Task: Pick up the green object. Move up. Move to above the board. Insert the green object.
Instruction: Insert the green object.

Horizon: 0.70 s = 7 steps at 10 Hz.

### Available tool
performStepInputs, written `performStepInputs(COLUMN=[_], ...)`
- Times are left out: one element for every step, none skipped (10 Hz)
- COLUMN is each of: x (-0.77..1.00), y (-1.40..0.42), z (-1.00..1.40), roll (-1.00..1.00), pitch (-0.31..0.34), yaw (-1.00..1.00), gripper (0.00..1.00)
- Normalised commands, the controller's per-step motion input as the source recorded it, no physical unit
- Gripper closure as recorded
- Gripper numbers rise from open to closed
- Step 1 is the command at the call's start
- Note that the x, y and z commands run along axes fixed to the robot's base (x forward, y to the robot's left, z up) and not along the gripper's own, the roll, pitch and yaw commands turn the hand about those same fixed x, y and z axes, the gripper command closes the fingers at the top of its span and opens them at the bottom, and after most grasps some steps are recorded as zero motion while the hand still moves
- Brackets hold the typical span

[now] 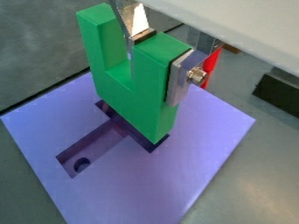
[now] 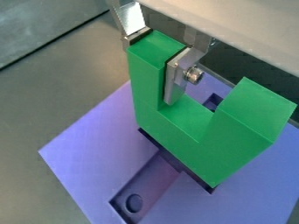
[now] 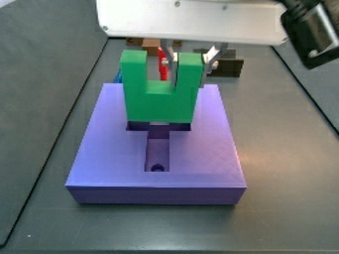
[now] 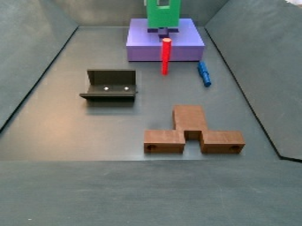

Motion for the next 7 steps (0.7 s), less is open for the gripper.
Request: performStepInputs(x=[-0.01, 0.0, 0.0, 0.0, 0.0, 0.0, -0.01], y=[-0.02, 0.0, 0.0, 0.01, 0.05, 0.09, 0.16], z=[-0.23, -0.27, -0.25, -0.22, -0.2, -0.22, -0.31], roll=[-0.1, -0.12, -0.1, -0.09, -0.1, -0.09, -0.1], pitch=[0.0, 0.0, 0.0, 0.0, 0.0, 0.0, 0.001], yaw=[0.09, 0.04, 0.0, 0.0, 0.0, -0.01, -0.08], gripper=[1.0, 1.0, 1.0, 1.0, 1.0, 1.0, 1.0])
